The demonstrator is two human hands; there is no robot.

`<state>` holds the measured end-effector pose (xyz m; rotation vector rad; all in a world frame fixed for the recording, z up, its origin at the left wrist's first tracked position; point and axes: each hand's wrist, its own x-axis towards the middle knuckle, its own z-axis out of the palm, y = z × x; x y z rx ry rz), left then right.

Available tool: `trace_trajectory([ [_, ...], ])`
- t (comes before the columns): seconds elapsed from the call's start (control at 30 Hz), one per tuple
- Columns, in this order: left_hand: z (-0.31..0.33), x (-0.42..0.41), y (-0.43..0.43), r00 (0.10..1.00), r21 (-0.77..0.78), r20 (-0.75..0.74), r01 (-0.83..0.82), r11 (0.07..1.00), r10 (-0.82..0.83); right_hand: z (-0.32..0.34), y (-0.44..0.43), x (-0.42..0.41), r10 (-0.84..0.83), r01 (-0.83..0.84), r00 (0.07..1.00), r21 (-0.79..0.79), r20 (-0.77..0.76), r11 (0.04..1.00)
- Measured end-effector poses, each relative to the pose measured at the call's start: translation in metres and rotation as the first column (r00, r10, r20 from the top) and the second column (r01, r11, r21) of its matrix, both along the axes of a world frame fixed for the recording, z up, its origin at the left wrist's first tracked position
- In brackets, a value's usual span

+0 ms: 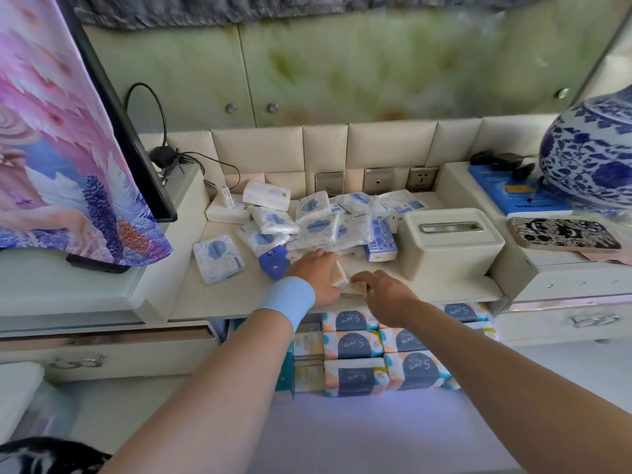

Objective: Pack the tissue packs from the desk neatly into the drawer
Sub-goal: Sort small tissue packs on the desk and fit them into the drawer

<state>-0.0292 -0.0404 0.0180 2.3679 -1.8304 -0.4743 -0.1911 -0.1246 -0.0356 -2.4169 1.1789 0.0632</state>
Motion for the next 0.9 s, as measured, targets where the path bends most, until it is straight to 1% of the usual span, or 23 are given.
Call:
trace_trajectory([
  [0.07, -0.005, -0.004, -0.009, 0.997, 0.064, 0.048, 0.056, 0.996, -0.059, -0.002, 0.001, 0.0, 0.045, -0.045, 0.999, -0.008, 0.022, 0.999],
  [0.17, -0.018, -0.007, -0.018, 0.991, 0.153, 0.065, 0.106, 0.982, -0.117, -0.002, -0.001, 0.002, -0.027, 0.022, 0.994, 0.057, 0.104, 0.998],
  [0.23, -0.028, -0.006, -0.019, 0.988, 0.18, 0.079, 0.113, 0.977, -0.129, -0.003, -0.001, 0.005, -0.062, 0.05, 0.99, 0.096, 0.125, 0.994],
  [0.3, -0.034, -0.005, -0.018, 0.995, 0.149, 0.052, 0.078, 0.986, -0.086, -0.005, 0.0, 0.009, -0.037, 0.027, 0.994, 0.097, 0.1, 0.995],
  [0.43, -0.038, -0.005, -0.01, 0.999, 0.024, -0.026, -0.03, 0.999, 0.03, -0.006, 0.003, 0.018, 0.022, -0.023, 0.999, 0.062, 0.028, 0.998],
  [0.53, -0.041, -0.006, 0.003, 0.99, 0.028, -0.119, -0.067, 0.997, 0.07, -0.005, 0.008, 0.021, 0.056, -0.055, 0.998, 0.036, -0.024, 0.998],
  [0.6, -0.041, -0.006, 0.015, 0.984, 0.022, -0.165, -0.064, 0.998, 0.067, -0.004, 0.015, 0.022, 0.077, -0.077, 0.997, 0.027, 0.001, 0.997],
  [0.67, -0.043, -0.003, 0.032, 0.984, -0.004, -0.171, -0.054, 0.999, 0.053, -0.005, 0.023, 0.022, 0.135, -0.135, 0.99, -0.012, 0.042, 0.991],
  [0.73, -0.046, 0.004, 0.055, 0.988, -0.033, -0.151, -0.035, 0.999, 0.03, -0.004, 0.033, 0.023, 0.195, -0.194, 0.98, -0.026, 0.046, 0.981],
  [0.83, -0.05, 0.02, 0.088, 0.99, -0.036, -0.136, -0.046, 0.998, 0.041, -0.004, 0.05, 0.026, 0.239, -0.239, 0.971, 0.03, 0.014, 0.971],
  [0.9, -0.053, 0.033, 0.106, 0.986, 0.023, -0.132, -0.101, 0.995, 0.103, -0.005, 0.061, 0.03, 0.271, -0.27, 0.962, 0.083, -0.011, 0.959],
])
